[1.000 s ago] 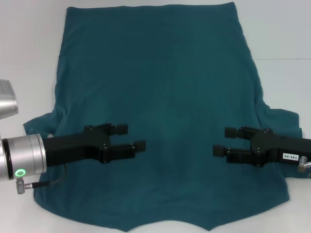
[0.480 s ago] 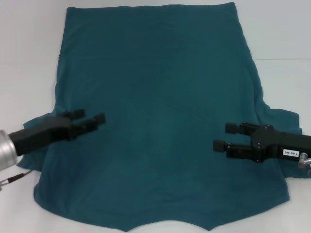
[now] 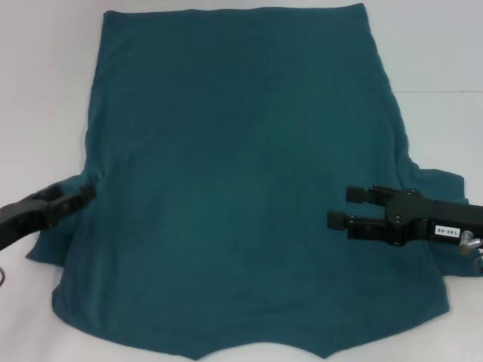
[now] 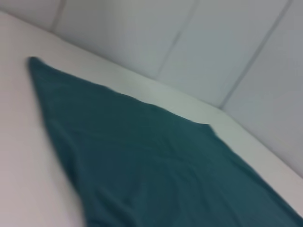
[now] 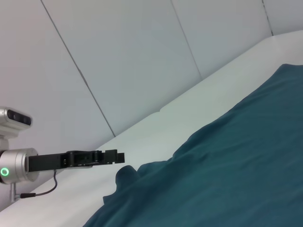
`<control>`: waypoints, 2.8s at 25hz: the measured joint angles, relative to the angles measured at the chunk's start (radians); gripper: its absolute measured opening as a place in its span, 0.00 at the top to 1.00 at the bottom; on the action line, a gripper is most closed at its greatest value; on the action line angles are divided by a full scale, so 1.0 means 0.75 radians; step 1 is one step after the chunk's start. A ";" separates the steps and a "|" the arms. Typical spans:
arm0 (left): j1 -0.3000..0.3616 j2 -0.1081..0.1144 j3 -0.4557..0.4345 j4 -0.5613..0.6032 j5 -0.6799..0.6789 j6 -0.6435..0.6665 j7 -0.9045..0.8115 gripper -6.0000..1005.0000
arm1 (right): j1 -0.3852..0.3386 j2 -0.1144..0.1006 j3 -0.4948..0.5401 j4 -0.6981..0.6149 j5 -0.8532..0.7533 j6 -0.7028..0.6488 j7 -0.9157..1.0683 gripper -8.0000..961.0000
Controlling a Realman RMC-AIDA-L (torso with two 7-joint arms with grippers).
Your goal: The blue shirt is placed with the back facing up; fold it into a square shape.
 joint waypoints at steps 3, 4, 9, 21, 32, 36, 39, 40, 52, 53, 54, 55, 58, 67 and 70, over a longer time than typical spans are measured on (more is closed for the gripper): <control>0.023 0.001 -0.037 0.001 0.001 -0.013 0.000 0.15 | 0.005 0.000 -0.002 0.000 0.000 0.002 0.003 0.05; 0.029 0.001 -0.045 0.002 0.001 -0.020 0.000 0.15 | 0.008 0.001 -0.003 0.000 0.000 0.003 0.003 0.05; 0.043 0.002 -0.060 0.004 0.015 -0.064 0.001 0.16 | 0.013 0.008 -0.008 0.002 -0.004 0.005 0.003 0.05; 0.015 0.001 -0.043 -0.063 0.067 -0.166 0.012 0.17 | 0.012 0.012 -0.008 0.004 -0.008 0.005 0.003 0.05; -0.023 0.002 0.003 -0.075 0.092 -0.228 -0.004 0.21 | 0.012 0.012 -0.004 0.004 -0.005 0.005 0.003 0.05; -0.032 0.002 0.023 -0.072 0.092 -0.245 -0.013 0.35 | 0.013 0.012 -0.004 0.004 -0.001 0.005 0.003 0.05; -0.035 0.003 0.024 -0.073 0.093 -0.250 -0.015 0.48 | 0.013 0.012 -0.001 0.004 -0.001 0.006 0.003 0.05; -0.035 0.004 0.024 -0.072 0.094 -0.251 -0.017 0.53 | 0.013 0.012 -0.001 0.004 -0.001 0.006 0.003 0.05; -0.038 0.004 0.024 -0.067 0.094 -0.264 -0.030 0.84 | 0.010 0.014 0.004 0.004 0.000 0.007 0.003 0.05; -0.039 0.005 0.024 -0.067 0.094 -0.265 -0.030 0.86 | 0.010 0.014 0.004 0.006 0.001 0.008 0.003 0.05; -0.041 0.007 0.023 -0.066 0.094 -0.268 -0.031 0.89 | 0.011 0.014 0.004 0.011 0.003 0.010 0.003 0.05; -0.043 0.008 0.023 -0.066 0.094 -0.273 -0.031 0.91 | 0.013 0.014 0.004 0.020 0.007 0.018 0.003 0.05; -0.052 0.015 0.023 -0.060 0.094 -0.302 -0.032 0.99 | 0.015 0.015 0.004 0.032 0.011 0.031 0.003 0.05; -0.085 0.046 0.022 -0.034 0.094 -0.429 -0.032 0.99 | 0.020 0.016 0.004 0.061 0.041 0.046 0.003 0.05; -0.096 0.052 0.022 -0.025 0.110 -0.459 -0.032 0.99 | 0.024 0.016 0.000 0.072 0.044 0.062 0.003 0.05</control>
